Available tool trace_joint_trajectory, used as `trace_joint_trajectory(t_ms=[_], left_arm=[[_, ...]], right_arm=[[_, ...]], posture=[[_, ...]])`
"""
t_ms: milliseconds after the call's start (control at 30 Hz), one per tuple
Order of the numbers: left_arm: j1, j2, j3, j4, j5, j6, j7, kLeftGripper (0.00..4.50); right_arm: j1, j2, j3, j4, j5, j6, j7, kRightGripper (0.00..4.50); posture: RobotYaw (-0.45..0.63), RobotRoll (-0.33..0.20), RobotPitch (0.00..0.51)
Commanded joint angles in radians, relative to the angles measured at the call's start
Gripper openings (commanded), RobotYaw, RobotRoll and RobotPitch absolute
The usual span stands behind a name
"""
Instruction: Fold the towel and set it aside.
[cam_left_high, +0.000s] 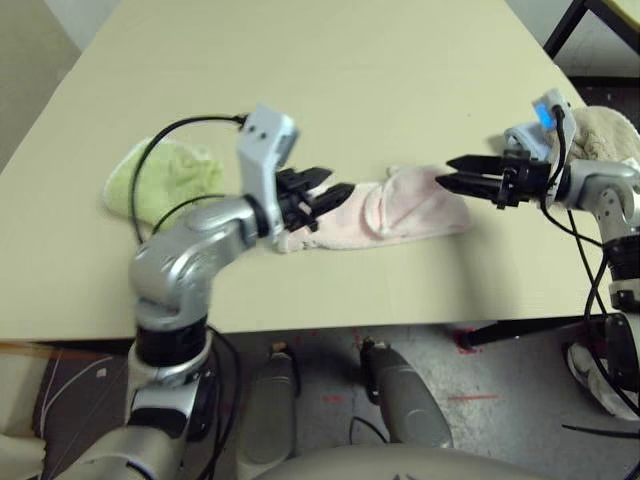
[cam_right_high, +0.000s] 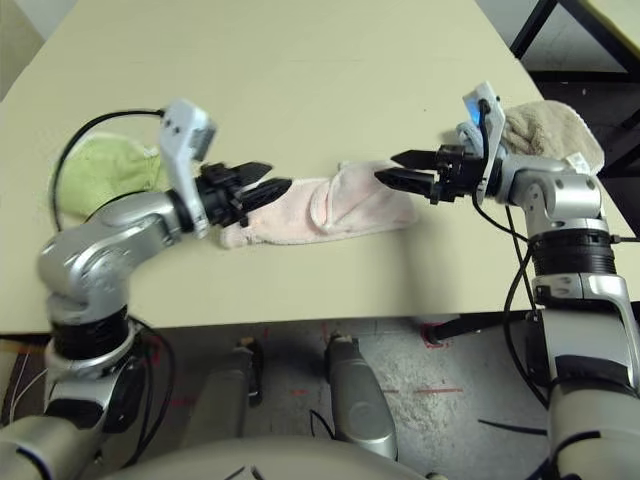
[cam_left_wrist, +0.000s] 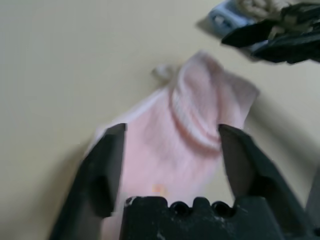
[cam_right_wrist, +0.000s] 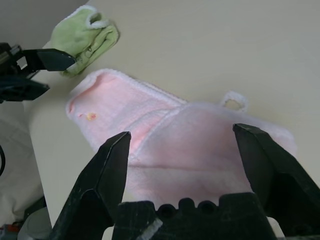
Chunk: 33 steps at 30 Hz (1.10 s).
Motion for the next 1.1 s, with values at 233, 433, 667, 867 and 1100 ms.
trace_joint_trajectory(t_ms=[233, 433, 667, 867, 1100], left_arm=[[0.077, 0.045, 0.212, -0.099, -0.105, 0.267, 0.037, 4.47], [0.178, -0.026, 0.334, -0.049, -0.331, 0.274, 0.202, 4.47], [0.314, 0.035, 0.331, 0.111, -0.966, 0.179, 0.696, 4.47], [0.396, 0.252, -0.007, 0.14, -1.455, -0.324, 1.122, 4.47], [0.32, 0.245, -0.139, 0.169, -1.455, -0.459, 1.223, 4.47]], right_arm=[[-0.03, 0.027, 0.02, 0.075, -0.034, -0.071, 0.017, 4.5], [-0.052, 0.042, 0.028, 0.128, -0.064, -0.115, 0.028, 4.5], [-0.06, 0.058, 0.03, 0.161, -0.087, -0.154, 0.031, 4.5], [-0.055, 0.071, 0.029, 0.166, -0.094, -0.174, 0.026, 4.5], [-0.048, 0.075, 0.021, 0.159, -0.093, -0.183, 0.017, 4.5]], posture=[[0.14, 0.0, 0.185], [0.15, 0.0, 0.186], [0.16, 0.0, 0.189], [0.14, 0.0, 0.189], [0.12, 0.0, 0.188]])
